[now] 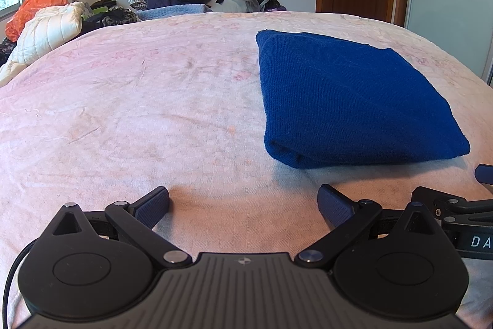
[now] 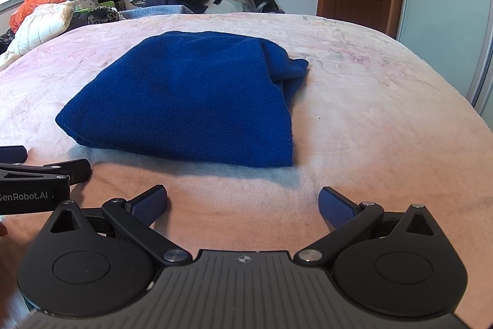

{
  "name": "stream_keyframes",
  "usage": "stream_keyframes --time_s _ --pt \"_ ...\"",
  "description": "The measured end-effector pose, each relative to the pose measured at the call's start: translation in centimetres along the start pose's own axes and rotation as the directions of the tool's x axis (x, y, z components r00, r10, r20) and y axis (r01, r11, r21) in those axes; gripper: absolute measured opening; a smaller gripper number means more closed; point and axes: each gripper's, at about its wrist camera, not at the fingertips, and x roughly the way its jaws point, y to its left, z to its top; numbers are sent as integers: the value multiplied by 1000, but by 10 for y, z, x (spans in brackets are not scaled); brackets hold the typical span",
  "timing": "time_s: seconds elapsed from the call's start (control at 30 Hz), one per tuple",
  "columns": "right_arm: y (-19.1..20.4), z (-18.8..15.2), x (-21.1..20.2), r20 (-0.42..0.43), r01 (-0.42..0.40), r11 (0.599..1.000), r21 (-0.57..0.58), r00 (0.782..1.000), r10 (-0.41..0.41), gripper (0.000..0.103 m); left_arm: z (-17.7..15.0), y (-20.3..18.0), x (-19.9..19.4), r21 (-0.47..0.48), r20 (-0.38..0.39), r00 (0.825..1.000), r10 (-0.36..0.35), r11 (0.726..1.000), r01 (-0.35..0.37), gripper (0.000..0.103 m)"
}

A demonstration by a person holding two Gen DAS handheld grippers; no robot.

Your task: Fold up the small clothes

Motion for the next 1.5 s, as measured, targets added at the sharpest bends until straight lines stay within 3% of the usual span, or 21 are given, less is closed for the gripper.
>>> stream_keyframes --time_s 1.5 --pt "1 1 -1 -1 1 1000 -1 1000 -1 103 -2 -3 -2 -11 10 1000 1 1000 -1 103"
